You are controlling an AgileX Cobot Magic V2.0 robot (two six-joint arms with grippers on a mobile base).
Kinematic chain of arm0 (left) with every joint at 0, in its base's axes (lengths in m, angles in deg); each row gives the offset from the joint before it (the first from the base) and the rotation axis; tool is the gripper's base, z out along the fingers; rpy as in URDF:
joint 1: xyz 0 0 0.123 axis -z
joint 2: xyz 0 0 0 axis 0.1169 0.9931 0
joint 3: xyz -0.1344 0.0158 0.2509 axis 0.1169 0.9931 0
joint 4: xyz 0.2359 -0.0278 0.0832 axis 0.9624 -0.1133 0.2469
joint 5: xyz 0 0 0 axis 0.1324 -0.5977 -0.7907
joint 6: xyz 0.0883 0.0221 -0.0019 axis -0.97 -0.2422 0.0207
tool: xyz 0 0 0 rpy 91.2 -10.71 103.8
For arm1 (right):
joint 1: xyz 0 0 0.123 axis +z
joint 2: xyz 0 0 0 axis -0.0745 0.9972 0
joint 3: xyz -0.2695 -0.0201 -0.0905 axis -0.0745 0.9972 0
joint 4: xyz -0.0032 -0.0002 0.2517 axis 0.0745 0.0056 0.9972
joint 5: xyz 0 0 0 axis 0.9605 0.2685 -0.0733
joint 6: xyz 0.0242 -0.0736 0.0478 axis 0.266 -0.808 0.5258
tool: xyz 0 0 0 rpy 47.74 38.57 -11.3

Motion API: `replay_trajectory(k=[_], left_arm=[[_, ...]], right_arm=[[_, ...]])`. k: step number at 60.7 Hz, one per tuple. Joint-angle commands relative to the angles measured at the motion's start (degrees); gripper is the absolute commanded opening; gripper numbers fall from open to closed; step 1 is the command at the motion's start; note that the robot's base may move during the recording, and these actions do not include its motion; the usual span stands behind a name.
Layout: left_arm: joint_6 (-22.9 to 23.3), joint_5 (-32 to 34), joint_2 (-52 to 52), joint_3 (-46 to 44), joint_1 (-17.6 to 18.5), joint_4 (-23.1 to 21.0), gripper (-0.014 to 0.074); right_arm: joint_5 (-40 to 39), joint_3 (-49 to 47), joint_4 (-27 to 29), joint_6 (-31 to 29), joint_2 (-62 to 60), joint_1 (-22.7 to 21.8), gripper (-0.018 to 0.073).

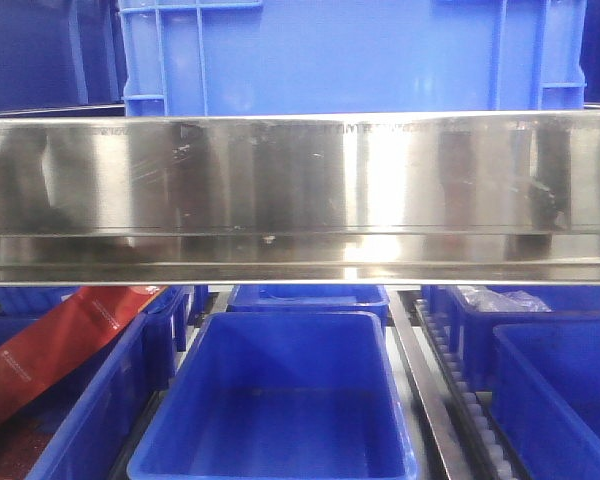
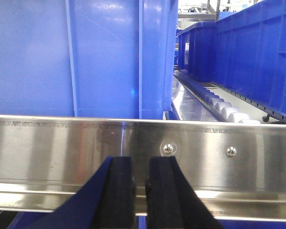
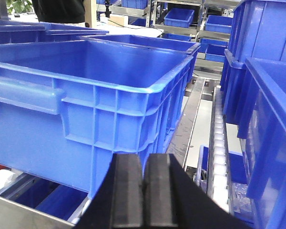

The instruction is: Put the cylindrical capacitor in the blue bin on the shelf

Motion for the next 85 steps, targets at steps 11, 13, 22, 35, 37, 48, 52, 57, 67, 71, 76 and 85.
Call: replay_trajectory(k=[11,13,22,35,37,48,52,57,67,71,76,85], left_arm=[[0.4,1.1,-0.3,-0.1,0.1,-0.3,0.0044],[0.4,1.1,-0.3,-0.1,0.1,-0.3,0.0044],[0.4,1.1,-0.3,-0.1,0.1,-0.3,0.0044],[0.4,1.1,-0.3,-0.1,0.1,-0.3,0.0044],[0.4,1.1,-0.3,-0.1,0.1,-0.3,0.0044],[0.4,1.1,-0.3,-0.1,0.1,-0.3,0.0044],[0.4,1.1,-0.3,-0.1,0.1,-0.3,0.0044],[0.4,1.1,-0.3,-0.1,0.1,-0.3,0.0044],[0.4,1.1,-0.3,-0.1,0.1,-0.3,0.0044],[0.4,1.1,-0.3,-0.1,0.1,-0.3,0.0044],[0.4,1.1,-0.3,-0.1,0.1,-0.3,0.0044],[0.4,1.1,-0.3,-0.1,0.1,-0.3,0.0044]], right_arm=[[-1.4,0.1,-0.4,-0.1,-0.2,-0.4,-0.0133],[-1.4,0.1,-0.4,-0.1,-0.2,-0.4,-0.0133],[-1.5,0.1,-0.4,-0.1,-0.2,-0.4,-0.0133],[-2.6,1.9,-1.9,-0.1,-2.1,-3.6,-0.0133],[-2.8,2.7,-1.9,0.1,-3.1,-5.2,-0.0133],[-6.6,10.7,-1.9,1.4,-10.0,-13.6,-0.0133],[-9.5,15.5,-1.9,2.6,-12.7,-15.3,-0.0133],[-13.3,21.1,-1.9,3.3,-16.0,-16.1,-0.0133],[-16.3,30.5,-1.9,3.8,-22.5,-16.1,-0.0133],[-16.3,33.4,-1.9,3.8,-25.0,-16.1,-0.0133],[-16.3,35.6,-1.9,3.8,-26.7,-16.1,-0.0133],[-17.6,36.4,-1.9,3.8,-26.7,-16.1,-0.0133]])
